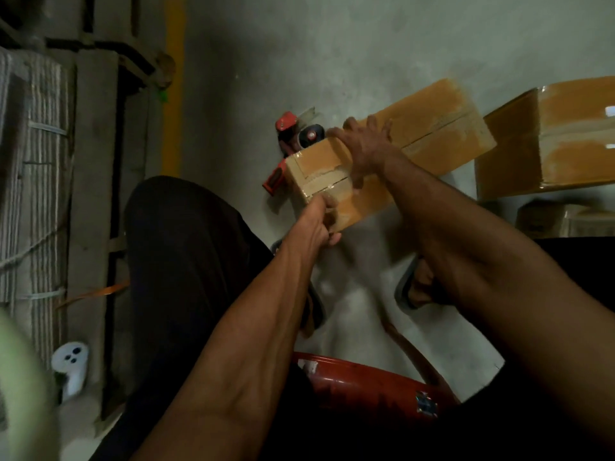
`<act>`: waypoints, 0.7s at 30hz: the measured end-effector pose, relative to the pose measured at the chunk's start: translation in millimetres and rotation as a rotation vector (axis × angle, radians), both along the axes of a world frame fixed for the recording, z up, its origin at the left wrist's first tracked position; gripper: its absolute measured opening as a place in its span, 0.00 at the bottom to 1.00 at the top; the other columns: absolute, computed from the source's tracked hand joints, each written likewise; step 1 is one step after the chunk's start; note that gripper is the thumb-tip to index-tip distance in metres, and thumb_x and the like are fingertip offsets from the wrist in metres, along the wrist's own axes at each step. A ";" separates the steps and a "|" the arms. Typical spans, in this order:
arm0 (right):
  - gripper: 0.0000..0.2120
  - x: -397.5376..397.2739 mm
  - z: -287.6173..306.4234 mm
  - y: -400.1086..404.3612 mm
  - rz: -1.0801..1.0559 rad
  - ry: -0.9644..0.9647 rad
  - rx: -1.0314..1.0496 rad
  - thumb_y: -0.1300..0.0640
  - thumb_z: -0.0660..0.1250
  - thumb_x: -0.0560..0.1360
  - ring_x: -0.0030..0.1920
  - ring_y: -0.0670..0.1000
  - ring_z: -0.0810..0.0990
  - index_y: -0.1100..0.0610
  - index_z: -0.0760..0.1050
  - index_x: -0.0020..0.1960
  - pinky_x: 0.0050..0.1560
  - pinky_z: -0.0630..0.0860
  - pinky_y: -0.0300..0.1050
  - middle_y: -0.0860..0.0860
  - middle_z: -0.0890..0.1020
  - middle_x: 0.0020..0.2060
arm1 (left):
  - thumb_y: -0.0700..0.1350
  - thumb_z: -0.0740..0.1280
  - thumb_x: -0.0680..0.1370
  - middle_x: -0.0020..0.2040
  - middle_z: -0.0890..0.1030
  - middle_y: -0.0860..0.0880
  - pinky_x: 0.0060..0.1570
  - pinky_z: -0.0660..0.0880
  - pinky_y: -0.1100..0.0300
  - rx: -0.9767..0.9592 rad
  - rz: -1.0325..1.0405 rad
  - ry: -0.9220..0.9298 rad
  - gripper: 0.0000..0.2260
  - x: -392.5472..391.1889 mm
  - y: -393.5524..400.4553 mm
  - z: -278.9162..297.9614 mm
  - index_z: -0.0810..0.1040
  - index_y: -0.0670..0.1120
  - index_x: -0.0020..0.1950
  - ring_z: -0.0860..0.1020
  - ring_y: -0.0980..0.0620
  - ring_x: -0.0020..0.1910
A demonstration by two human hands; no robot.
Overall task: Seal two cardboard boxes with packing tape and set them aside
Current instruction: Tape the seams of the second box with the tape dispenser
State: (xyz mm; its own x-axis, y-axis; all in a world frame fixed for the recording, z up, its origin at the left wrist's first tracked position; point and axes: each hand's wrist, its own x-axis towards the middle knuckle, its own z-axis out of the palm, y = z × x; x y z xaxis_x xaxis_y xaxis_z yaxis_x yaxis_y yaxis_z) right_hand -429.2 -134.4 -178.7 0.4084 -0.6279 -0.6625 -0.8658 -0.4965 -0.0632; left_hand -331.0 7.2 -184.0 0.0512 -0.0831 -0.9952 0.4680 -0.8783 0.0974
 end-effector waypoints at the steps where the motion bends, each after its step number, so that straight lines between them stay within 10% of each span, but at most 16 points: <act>1: 0.66 -3.3 8.8 -4.0 -0.035 -0.040 -0.008 0.46 0.87 0.50 0.76 0.71 0.55 0.39 0.52 0.79 0.69 0.50 0.83 0.56 0.60 0.75 | 0.46 0.66 0.73 0.44 0.77 0.49 0.42 0.73 0.55 0.009 0.033 -0.019 0.06 3.4 -3.8 3.1 0.75 0.50 0.48 0.76 0.49 0.41; 6: 0.60 -30.7 42.8 4.4 -0.331 -0.227 -0.097 0.32 0.81 0.51 0.70 0.65 0.69 0.44 0.57 0.75 0.68 0.60 0.77 0.57 0.65 0.70 | 0.53 0.75 0.51 0.55 0.84 0.46 0.35 0.83 0.48 -0.138 0.154 -0.348 0.38 26.0 -26.0 14.9 0.79 0.47 0.61 0.83 0.46 0.47; 10: 0.52 -53.7 52.1 26.1 -0.655 -0.399 -0.121 0.29 0.79 0.55 0.64 0.66 0.75 0.46 0.60 0.70 0.66 0.69 0.71 0.57 0.67 0.65 | 0.53 0.74 0.66 0.59 0.74 0.44 0.55 0.80 0.47 -0.317 0.041 -0.609 0.32 42.6 -44.7 53.2 0.70 0.49 0.67 0.78 0.42 0.54; 16: 0.44 -91.8 35.1 80.2 -1.010 -0.561 0.011 0.40 0.79 0.67 0.69 0.63 0.71 0.50 0.60 0.75 0.69 0.72 0.61 0.58 0.66 0.70 | 0.32 0.74 0.70 0.61 0.82 0.47 0.55 0.81 0.58 -0.687 0.210 -0.331 0.32 21.2 -49.2 57.4 0.70 0.46 0.73 0.82 0.49 0.56; 21: 0.45 -114.8 1.5 128.9 -1.177 -0.572 0.074 0.41 0.79 0.67 0.68 0.62 0.73 0.50 0.61 0.77 0.68 0.73 0.62 0.57 0.67 0.69 | 0.36 0.73 0.71 0.57 0.83 0.48 0.51 0.79 0.56 -0.615 -0.100 -0.311 0.21 4.0 -28.8 36.0 0.81 0.48 0.64 0.81 0.49 0.56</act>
State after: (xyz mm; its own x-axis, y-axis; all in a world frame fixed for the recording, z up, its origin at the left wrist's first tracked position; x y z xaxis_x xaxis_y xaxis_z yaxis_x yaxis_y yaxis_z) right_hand -544.0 -5.5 -177.2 -0.1232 -0.7688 -0.6275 -0.6171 0.5545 -0.5583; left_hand -327.0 -21.6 -147.9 0.2890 -0.6462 -0.7064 0.2578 -0.6580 0.7075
